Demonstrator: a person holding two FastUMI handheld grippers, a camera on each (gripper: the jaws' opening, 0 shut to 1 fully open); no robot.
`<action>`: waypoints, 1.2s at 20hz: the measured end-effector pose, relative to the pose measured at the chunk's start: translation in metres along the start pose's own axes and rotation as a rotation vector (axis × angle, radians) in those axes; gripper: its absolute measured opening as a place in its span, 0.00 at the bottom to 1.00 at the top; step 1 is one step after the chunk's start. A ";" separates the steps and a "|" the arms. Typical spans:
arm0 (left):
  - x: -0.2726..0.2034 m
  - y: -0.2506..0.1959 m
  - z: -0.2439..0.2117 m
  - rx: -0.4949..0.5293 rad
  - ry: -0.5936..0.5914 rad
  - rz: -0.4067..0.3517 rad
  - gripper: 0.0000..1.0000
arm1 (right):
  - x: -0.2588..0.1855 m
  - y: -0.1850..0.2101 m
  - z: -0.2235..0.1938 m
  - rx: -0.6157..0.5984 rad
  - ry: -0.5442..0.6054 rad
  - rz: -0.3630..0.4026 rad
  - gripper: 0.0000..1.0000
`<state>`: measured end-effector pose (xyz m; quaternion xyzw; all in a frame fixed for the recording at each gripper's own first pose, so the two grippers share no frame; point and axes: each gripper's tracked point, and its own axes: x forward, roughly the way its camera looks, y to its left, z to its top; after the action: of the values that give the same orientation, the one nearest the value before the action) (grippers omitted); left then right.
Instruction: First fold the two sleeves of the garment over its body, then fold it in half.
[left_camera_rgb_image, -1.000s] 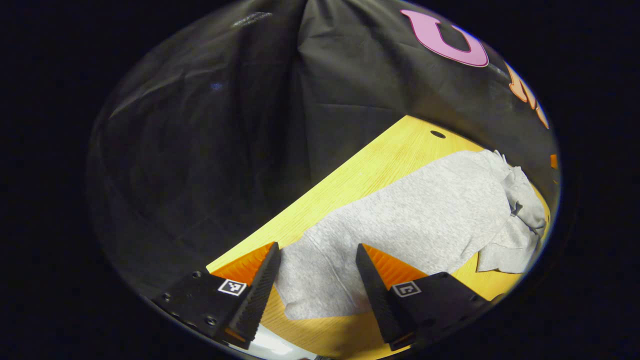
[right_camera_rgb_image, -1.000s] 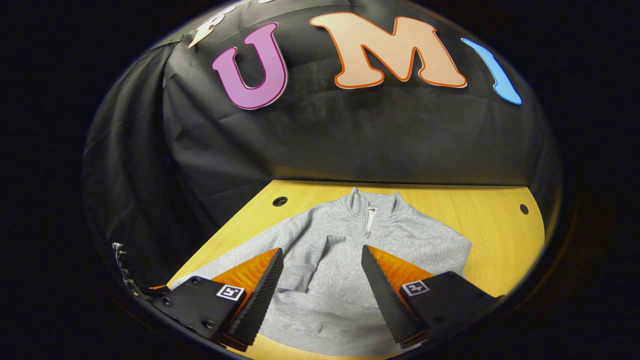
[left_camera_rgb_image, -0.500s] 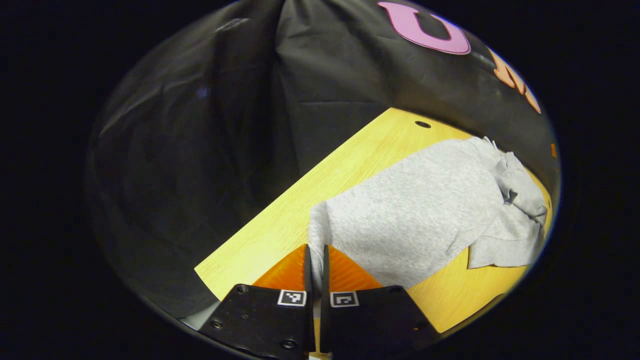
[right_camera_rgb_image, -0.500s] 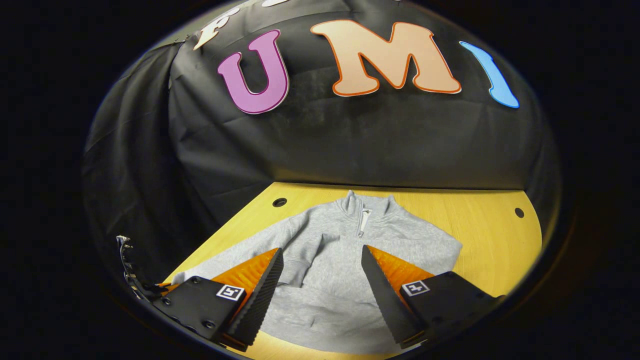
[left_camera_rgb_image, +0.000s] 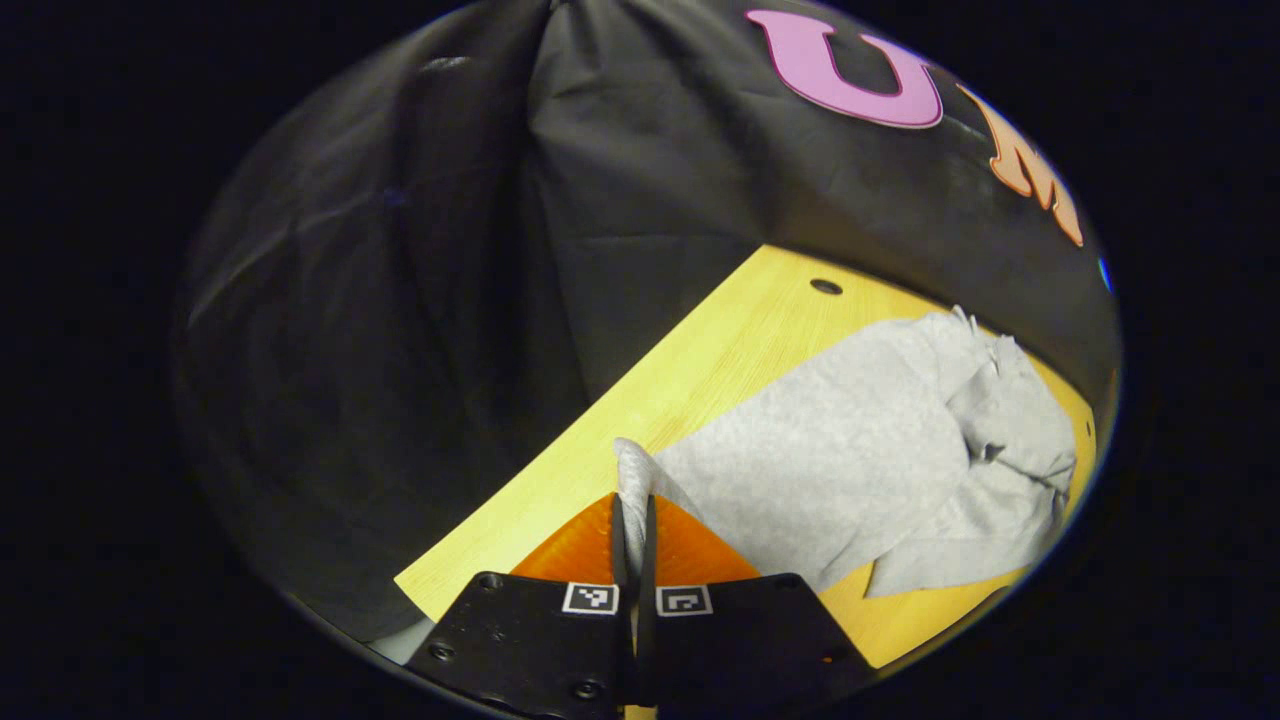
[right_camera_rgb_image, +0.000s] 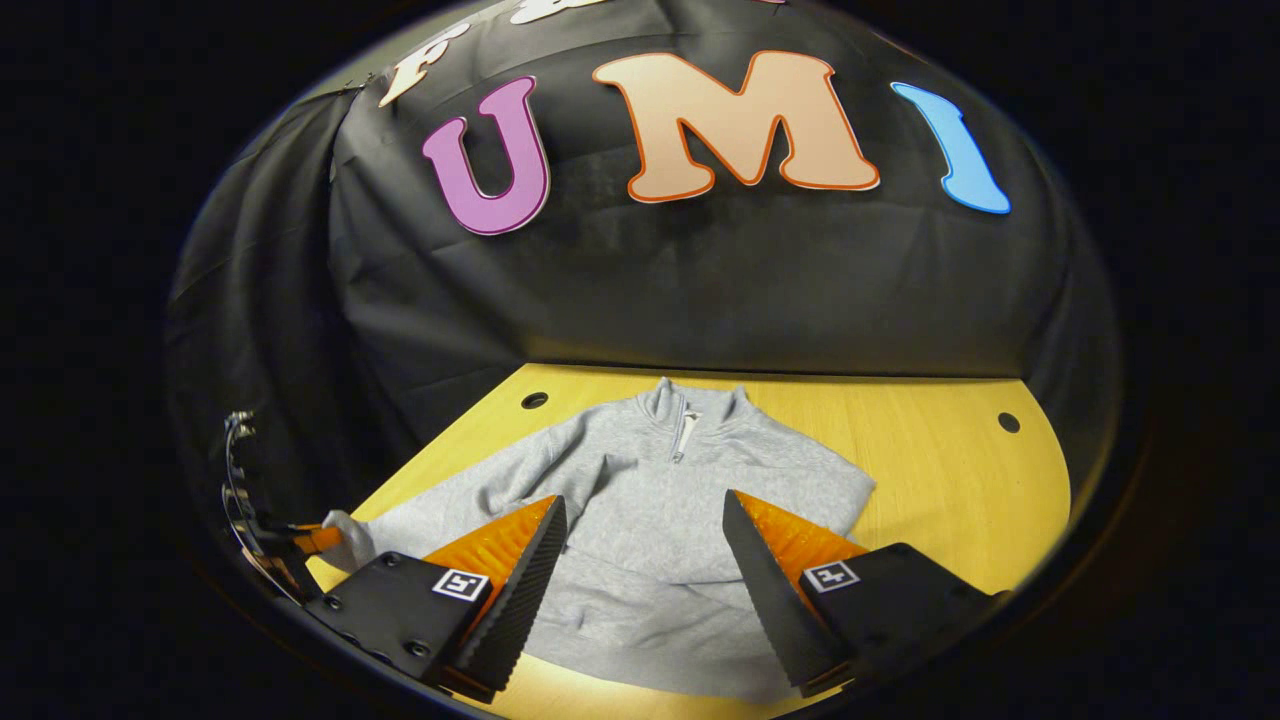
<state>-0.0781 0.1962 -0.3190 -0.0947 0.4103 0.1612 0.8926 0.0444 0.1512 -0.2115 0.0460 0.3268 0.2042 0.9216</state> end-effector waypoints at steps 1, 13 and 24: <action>-0.001 -0.005 0.010 -0.007 -0.014 -0.007 0.00 | -0.004 -0.004 -0.001 0.002 -0.004 -0.006 0.98; 0.000 -0.093 0.113 0.098 -0.164 -0.122 0.00 | -0.053 -0.070 -0.012 0.046 -0.022 -0.096 0.94; -0.013 -0.238 0.165 0.206 -0.252 -0.307 0.00 | -0.096 -0.124 -0.026 0.076 -0.028 -0.178 0.98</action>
<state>0.1164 0.0219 -0.1934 -0.0433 0.2906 -0.0086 0.9558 0.0033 -0.0021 -0.2027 0.0543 0.3243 0.1081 0.9382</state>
